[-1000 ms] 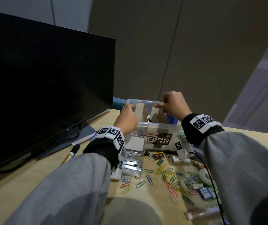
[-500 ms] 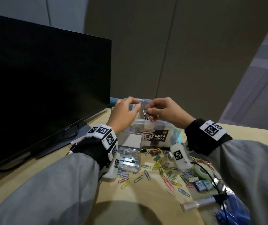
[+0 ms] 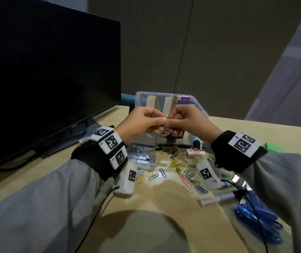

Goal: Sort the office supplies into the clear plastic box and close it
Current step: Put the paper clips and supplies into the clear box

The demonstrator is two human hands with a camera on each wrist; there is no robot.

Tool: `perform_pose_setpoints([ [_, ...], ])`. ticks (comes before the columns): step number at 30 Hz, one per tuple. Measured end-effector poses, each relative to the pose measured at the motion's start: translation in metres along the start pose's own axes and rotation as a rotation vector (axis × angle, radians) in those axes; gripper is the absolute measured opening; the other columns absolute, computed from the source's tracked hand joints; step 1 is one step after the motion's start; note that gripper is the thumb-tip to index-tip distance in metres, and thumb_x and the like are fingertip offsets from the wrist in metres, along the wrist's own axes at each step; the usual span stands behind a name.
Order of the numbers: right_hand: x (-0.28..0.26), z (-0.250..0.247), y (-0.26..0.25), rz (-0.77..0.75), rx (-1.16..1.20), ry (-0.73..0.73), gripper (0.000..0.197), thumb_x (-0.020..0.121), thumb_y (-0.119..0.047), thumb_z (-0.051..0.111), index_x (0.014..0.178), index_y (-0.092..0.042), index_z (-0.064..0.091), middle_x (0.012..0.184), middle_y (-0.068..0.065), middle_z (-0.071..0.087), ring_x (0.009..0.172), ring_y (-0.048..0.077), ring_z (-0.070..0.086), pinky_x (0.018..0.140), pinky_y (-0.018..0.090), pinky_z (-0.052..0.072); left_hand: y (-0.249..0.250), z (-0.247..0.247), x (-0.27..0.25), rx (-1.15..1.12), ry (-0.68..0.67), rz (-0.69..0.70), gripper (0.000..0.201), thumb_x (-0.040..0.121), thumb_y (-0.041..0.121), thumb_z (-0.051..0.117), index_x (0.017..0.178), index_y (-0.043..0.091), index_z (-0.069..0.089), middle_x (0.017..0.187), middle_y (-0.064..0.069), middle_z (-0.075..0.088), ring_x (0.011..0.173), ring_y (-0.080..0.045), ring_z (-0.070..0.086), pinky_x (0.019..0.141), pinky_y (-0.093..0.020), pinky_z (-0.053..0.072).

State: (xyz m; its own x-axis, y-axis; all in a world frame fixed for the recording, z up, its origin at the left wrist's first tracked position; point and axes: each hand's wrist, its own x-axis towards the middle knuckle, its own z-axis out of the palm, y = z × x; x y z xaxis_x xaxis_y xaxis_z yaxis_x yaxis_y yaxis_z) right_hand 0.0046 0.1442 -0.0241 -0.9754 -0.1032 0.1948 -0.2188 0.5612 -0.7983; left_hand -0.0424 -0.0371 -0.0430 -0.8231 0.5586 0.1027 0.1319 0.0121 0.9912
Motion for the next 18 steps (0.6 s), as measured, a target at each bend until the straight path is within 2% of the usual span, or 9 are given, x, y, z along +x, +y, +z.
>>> perform_pose_setpoints([
  [5,-0.017,-0.006,0.006,-0.114,-0.238,-0.016,0.018,0.08,-0.017,0.077,0.079,-0.009,0.062,0.067,0.007,0.068,0.06,0.022,0.067,0.058,0.033,0.058,0.0,0.015,-0.005,-0.178,-0.13,-0.236,0.008,0.089,0.009,0.064,0.09,0.002,0.068,0.075,-0.006,0.069,0.065,-0.01,0.066,0.06,-0.016,0.057],
  [8,-0.027,-0.013,0.005,-0.128,-0.317,-0.022,0.023,0.077,-0.025,0.079,0.078,-0.011,0.061,0.069,0.004,0.067,0.06,0.019,0.064,0.058,0.028,0.055,0.002,0.023,-0.004,-0.15,-0.144,-0.266,0.007,0.09,0.01,0.064,0.09,0.005,0.068,0.071,-0.004,0.066,0.06,-0.008,0.062,0.051,-0.014,0.052],
  [11,-0.031,-0.027,0.008,-0.096,-0.427,-0.057,0.025,0.077,-0.029,0.079,0.079,-0.009,0.063,0.071,0.002,0.067,0.06,0.012,0.061,0.057,0.024,0.05,0.003,0.031,-0.001,-0.088,-0.088,-0.266,0.009,0.09,0.01,0.064,0.094,0.003,0.068,0.073,-0.006,0.067,0.057,-0.006,0.061,0.049,-0.013,0.05],
  [13,-0.03,-0.039,0.016,-0.039,-0.657,-0.13,0.015,0.082,-0.024,0.075,0.083,-0.012,0.065,0.076,-0.002,0.065,0.068,0.013,0.06,0.059,0.02,0.047,0.0,0.035,0.0,-0.042,-0.031,-0.275,0.011,0.091,0.01,0.063,0.096,0.002,0.067,0.076,-0.009,0.069,0.056,-0.006,0.062,0.05,-0.013,0.052],
  [15,-0.031,-0.049,0.025,0.101,-0.958,-0.235,0.008,0.087,-0.02,0.069,0.093,-0.016,0.067,0.085,-0.004,0.061,0.078,0.015,0.058,0.061,0.018,0.042,-0.004,0.037,0.001,0.029,0.027,-0.291,0.01,0.092,0.009,0.062,0.097,0.002,0.066,0.079,-0.011,0.069,0.055,-0.006,0.063,0.051,-0.013,0.053],
  [17,-0.033,-0.054,0.039,0.282,-1.158,-0.369,0.016,0.088,-0.02,0.065,0.104,-0.017,0.067,0.094,-0.001,0.062,0.085,0.02,0.058,0.063,0.022,0.045,-0.009,0.038,0.002,0.091,0.068,-0.29,0.009,0.093,0.007,0.061,0.096,0.0,0.066,0.081,-0.013,0.068,0.053,-0.005,0.064,0.051,-0.013,0.052],
  [18,-0.034,-0.056,0.047,0.341,-1.199,-0.431,0.023,0.088,-0.018,0.064,0.11,-0.017,0.067,0.099,0.001,0.065,0.088,0.022,0.06,0.068,0.026,0.049,-0.011,0.038,0.002,0.111,0.08,-0.289,0.009,0.094,0.006,0.06,0.096,-0.001,0.066,0.082,-0.014,0.068,0.053,-0.005,0.065,0.052,-0.013,0.052],
])
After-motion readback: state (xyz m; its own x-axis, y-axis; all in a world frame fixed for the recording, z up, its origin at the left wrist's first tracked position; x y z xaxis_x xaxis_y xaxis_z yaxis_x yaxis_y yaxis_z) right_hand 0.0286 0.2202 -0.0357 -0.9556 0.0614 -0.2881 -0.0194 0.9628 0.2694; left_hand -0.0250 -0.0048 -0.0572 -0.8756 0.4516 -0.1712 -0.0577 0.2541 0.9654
